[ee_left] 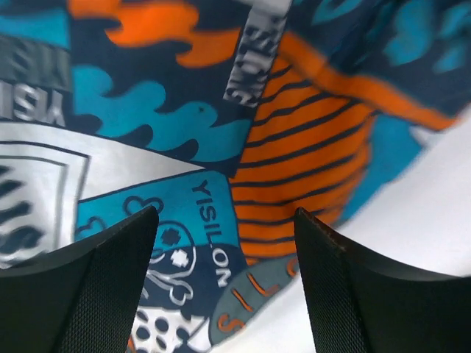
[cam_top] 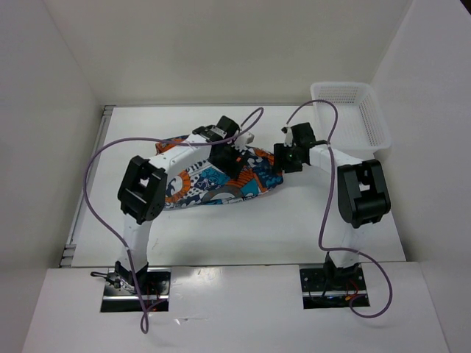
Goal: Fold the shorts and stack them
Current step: Fold the shorts
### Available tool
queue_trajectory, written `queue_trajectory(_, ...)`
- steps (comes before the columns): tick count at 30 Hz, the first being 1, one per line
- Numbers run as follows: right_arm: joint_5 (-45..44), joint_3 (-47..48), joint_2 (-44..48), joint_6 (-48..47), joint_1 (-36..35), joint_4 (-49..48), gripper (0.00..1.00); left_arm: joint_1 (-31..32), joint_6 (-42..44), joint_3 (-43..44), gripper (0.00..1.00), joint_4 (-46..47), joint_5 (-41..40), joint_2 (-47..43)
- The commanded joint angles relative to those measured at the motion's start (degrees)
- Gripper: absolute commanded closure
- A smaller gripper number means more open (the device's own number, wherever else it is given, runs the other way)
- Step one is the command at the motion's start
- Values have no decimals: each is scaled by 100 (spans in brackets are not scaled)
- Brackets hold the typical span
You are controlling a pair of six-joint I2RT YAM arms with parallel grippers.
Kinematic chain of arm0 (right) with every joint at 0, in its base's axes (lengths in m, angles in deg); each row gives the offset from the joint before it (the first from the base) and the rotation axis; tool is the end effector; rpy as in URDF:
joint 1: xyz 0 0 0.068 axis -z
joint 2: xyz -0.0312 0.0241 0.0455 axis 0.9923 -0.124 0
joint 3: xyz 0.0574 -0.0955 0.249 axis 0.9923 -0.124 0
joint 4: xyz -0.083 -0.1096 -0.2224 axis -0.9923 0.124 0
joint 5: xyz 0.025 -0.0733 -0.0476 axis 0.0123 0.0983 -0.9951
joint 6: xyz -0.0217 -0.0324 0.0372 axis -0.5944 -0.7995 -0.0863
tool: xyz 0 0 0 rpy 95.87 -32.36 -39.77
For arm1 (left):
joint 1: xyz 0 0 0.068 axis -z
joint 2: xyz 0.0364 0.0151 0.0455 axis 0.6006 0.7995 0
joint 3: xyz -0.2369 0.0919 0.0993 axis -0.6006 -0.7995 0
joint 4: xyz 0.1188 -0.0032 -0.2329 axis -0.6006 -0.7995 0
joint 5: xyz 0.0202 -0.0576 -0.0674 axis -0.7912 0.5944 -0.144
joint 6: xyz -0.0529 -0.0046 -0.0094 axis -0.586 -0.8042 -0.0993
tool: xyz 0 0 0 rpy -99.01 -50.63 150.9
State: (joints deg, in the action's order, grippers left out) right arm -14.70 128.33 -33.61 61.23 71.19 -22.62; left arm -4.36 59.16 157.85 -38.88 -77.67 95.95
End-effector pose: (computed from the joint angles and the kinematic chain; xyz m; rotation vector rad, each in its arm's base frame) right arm 0.3658 0.0850 0.1781 -0.2144 2.5702 0.4486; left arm 0.3789 -0.2467 0.2288 0.7738 2.5109 -0.3516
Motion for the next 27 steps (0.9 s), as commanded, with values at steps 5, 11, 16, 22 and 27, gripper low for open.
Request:
queue_trajectory(5, -685, 65, -432, 164, -423, -237, 41, 198, 14, -833, 19, 584, -533, 322)
queue_trajectory(11, -1212, 266, -677, 165, -826, -184, 53, 304, 14, -1185, 19, 979, -639, 376)
queue_trajectory(16, -1345, 338, -740, 165, -932, -131, 93, 304, 14, -1239, 17, 1103, -525, 428)
queue_trajectory(22, -1423, 285, -406, -493, -932, -131, 100, 304, 14, -984, 12, 823, -577, 183)
queue_trajectory(27, -1424, 644, 33, -1267, -389, 351, 100, 6, 14, -483, 9, 436, -472, -177)
